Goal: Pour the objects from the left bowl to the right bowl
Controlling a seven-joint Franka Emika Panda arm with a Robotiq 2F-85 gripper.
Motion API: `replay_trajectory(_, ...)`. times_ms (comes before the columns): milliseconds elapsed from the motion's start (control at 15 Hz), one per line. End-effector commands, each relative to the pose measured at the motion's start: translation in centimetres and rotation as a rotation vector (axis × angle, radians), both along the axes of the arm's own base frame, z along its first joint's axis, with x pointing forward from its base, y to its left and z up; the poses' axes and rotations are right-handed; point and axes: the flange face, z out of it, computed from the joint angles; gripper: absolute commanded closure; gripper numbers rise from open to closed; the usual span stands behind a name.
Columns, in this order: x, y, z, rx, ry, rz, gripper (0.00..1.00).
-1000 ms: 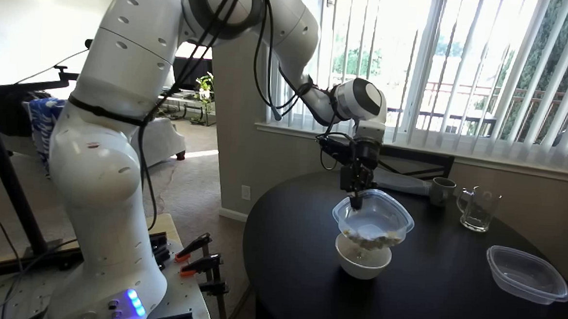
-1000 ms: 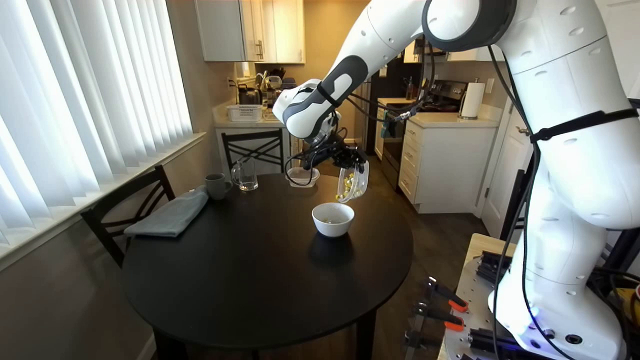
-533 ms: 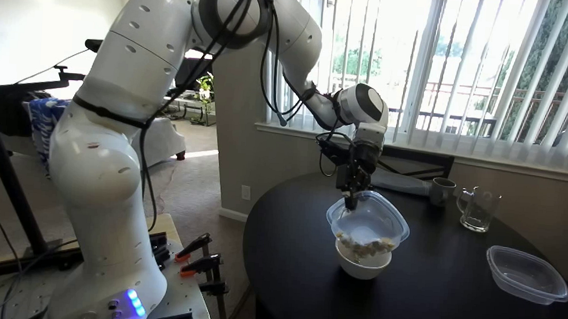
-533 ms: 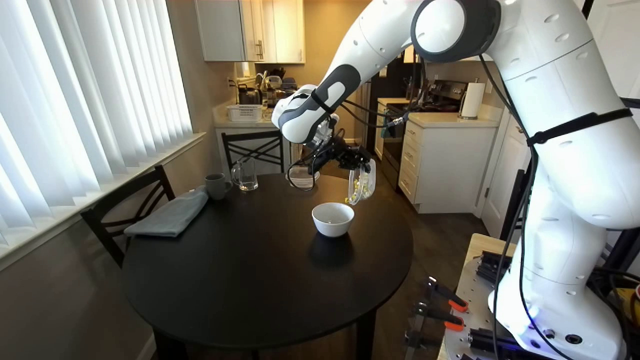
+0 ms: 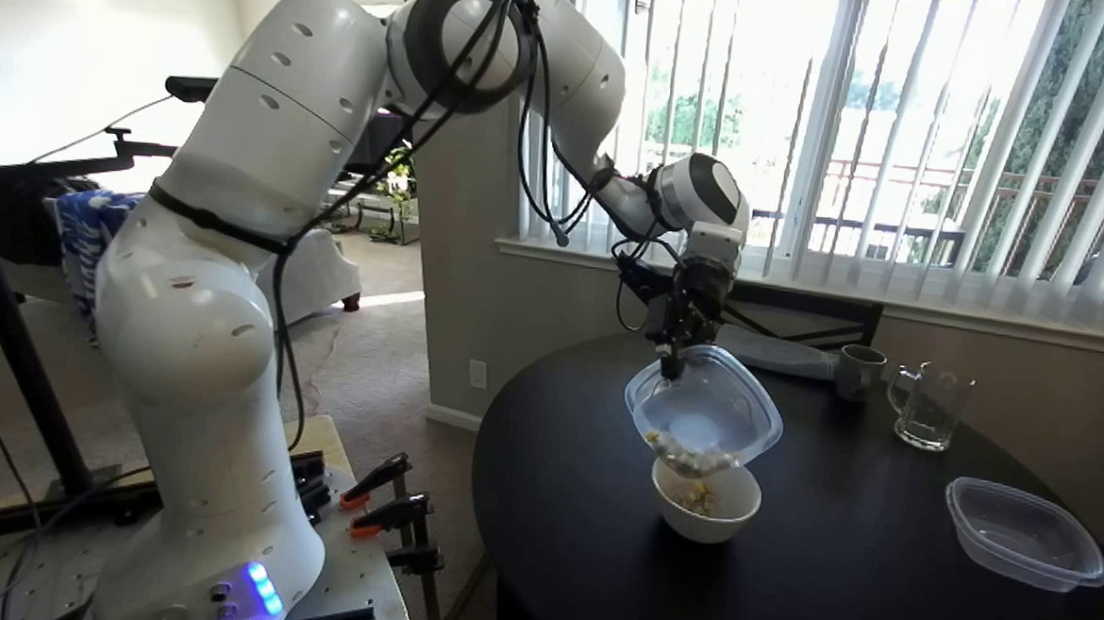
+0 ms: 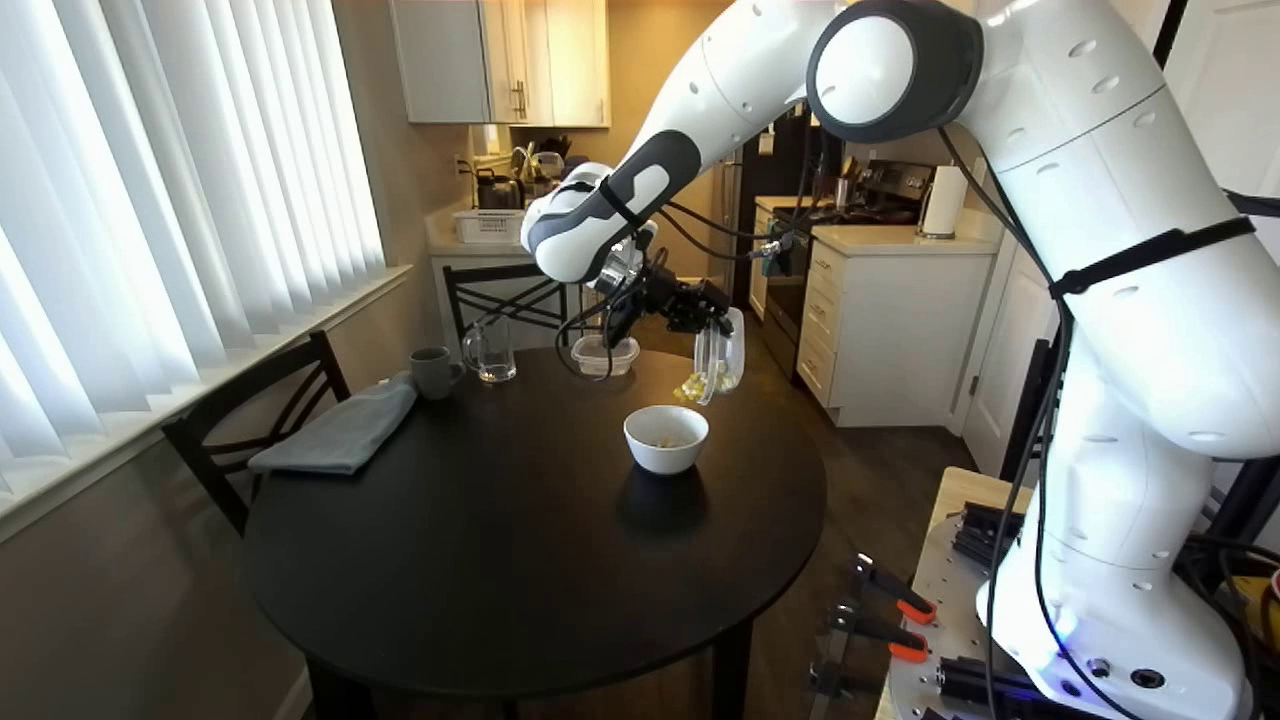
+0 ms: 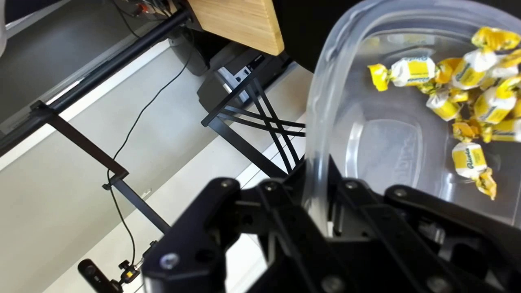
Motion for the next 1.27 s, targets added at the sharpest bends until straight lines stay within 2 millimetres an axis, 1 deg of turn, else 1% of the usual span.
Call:
replay_trajectory(0,1.0,1.4,1.5,-0.03,0.034,-0.015,0.99)
replay_trajectory(133,1.4,1.6,1.8,-0.033,0.049,-0.026,0.99)
replay_trajectory(267,1.7,1.3,1.4,-0.032,0.068,-0.039,0.99)
replay_trajectory(667,1.9,-0.1,-1.1,-0.023,0.093,-0.06,0.99)
replay_trajectory(867,2.1,-0.4,-1.8,-0.031,0.076,-0.062,0.99)
replay_trajectory(1200,2.7,-0.4,-1.6,-0.03,0.032,-0.049,0.99)
